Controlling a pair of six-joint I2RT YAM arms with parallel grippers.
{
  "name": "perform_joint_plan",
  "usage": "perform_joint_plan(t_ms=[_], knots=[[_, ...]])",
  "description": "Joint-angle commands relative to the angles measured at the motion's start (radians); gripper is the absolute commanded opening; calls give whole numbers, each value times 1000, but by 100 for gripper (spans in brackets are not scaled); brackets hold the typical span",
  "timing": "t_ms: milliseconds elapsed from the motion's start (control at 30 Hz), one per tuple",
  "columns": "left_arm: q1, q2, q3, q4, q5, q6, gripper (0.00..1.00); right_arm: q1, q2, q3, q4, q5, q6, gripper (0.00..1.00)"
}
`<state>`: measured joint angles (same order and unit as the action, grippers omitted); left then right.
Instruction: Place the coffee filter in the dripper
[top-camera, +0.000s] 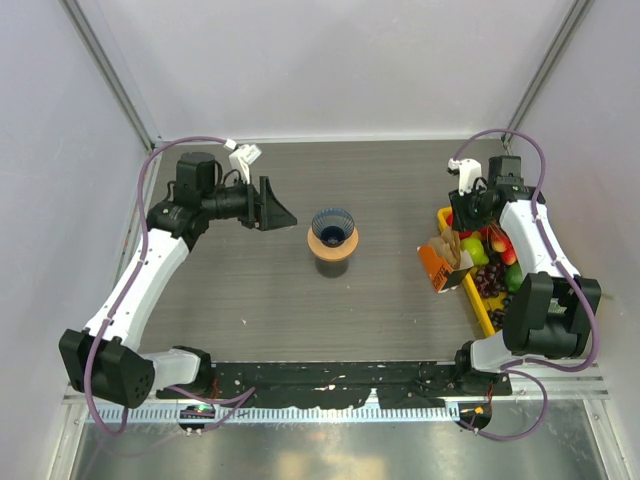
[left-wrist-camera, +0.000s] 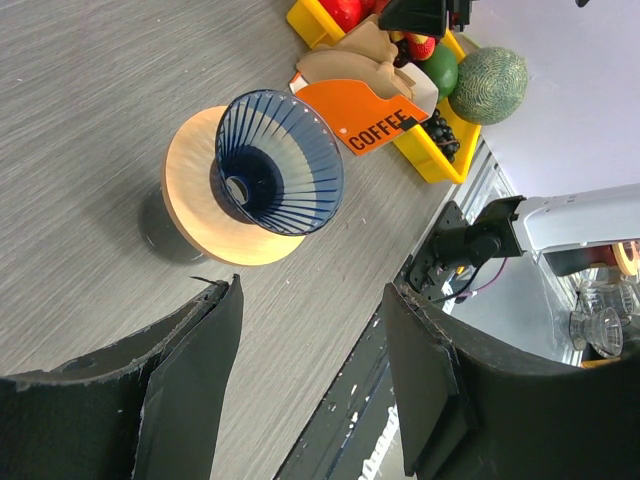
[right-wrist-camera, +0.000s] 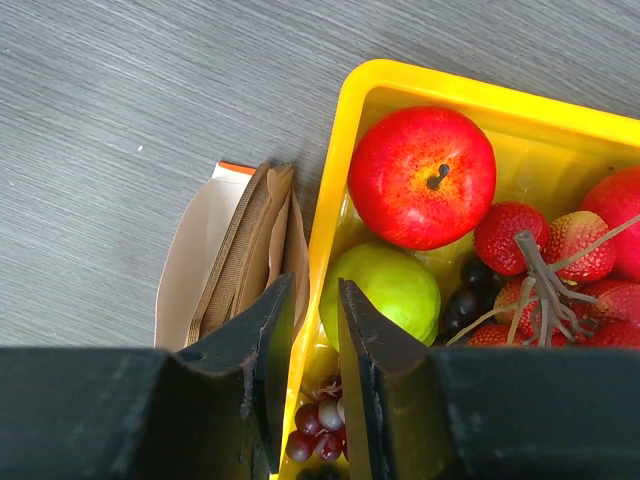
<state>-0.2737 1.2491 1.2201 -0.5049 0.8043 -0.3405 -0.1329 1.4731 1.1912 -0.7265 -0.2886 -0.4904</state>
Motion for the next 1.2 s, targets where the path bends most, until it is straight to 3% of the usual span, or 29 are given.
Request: perform_joint_plan(t_ms=[0, 900, 1167], knots=[[-2, 6, 7, 45, 9, 0, 65, -7, -8, 38, 30, 6, 10, 30], [-2, 23, 27, 45, 15, -14, 65, -7, 43, 8, 27, 22, 6, 27], [-2, 21, 19, 46, 16, -15, 65, -10, 38, 18, 32, -13, 27, 17]])
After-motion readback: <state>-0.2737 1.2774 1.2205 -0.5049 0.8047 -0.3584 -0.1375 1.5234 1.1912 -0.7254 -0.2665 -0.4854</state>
